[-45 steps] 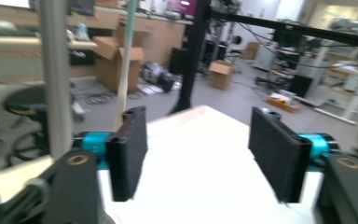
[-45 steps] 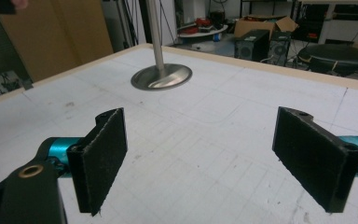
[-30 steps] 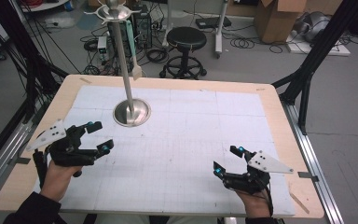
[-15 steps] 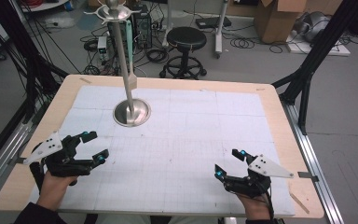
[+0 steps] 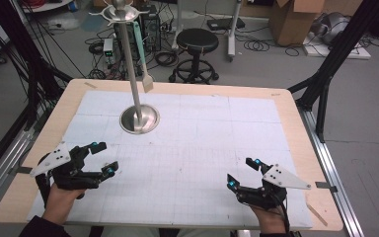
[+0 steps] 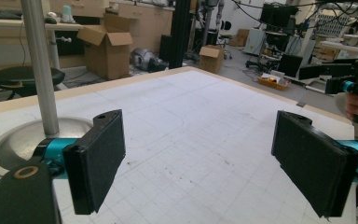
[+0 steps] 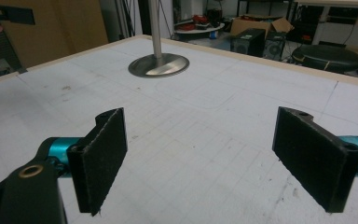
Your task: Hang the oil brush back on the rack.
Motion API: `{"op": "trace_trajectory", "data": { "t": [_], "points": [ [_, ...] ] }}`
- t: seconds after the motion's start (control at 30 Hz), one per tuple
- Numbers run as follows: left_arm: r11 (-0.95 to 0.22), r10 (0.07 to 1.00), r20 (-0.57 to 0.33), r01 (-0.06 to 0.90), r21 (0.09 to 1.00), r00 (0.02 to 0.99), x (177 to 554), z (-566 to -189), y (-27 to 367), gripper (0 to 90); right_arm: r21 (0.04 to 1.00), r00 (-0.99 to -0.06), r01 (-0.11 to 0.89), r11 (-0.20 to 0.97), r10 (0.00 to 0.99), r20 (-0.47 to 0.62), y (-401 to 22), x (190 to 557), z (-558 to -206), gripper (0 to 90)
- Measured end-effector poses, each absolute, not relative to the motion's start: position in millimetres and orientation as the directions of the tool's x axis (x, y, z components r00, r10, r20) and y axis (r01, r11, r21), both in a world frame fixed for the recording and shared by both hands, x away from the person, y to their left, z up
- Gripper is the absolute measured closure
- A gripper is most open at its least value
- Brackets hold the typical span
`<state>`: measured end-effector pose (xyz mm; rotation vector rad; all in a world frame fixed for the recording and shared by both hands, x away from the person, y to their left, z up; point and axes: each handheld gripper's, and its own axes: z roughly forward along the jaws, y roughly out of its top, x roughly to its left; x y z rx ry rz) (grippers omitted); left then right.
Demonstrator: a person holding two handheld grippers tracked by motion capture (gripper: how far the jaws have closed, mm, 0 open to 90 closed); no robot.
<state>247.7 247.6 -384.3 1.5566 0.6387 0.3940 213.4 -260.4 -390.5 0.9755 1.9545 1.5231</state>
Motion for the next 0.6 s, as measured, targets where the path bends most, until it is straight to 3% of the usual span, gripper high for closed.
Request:
{"op": "trace_trajectory", "data": {
  "t": [0.6],
  "points": [
    [0.008, 0.612, -0.131, 0.160, 0.987, 0.780, 249.1, -386.1, 247.5, 17.7, 0.961, -0.635, 0.247, 0.126, 0.770, 0.062, -260.8, 213.6, -390.4, 16.3]
  ]
}}
